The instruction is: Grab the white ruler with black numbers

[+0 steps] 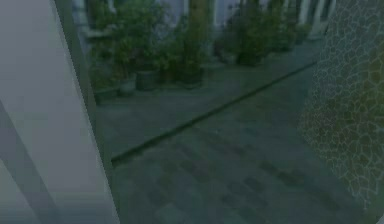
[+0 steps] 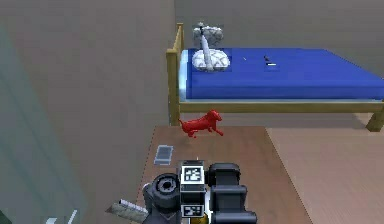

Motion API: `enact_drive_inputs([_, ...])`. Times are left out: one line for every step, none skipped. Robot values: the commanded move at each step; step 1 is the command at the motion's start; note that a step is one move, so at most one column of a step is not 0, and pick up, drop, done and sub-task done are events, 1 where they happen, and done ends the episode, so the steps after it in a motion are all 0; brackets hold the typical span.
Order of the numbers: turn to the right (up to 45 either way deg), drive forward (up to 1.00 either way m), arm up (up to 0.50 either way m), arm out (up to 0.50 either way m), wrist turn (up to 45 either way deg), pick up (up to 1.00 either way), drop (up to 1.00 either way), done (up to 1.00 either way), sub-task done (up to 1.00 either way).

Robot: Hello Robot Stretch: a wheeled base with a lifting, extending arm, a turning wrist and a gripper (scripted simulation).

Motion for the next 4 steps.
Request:
enact_drive_inputs([0.0,0.0,0.0,0.0,45.0,0.0,0.0,0.0,0.0])
enact_drive_inputs([0.0,0.0,0.0,0.0,45.0,0.0,0.0,0.0,0.0])
enact_drive_inputs([0.0,0.0,0.0,0.02,0.0,0.0,0.0,0.0,0.0])
enact_drive_inputs([0.0,0.0,0.0,0.0,21.0,0.0,0.0,0.0,0.0])
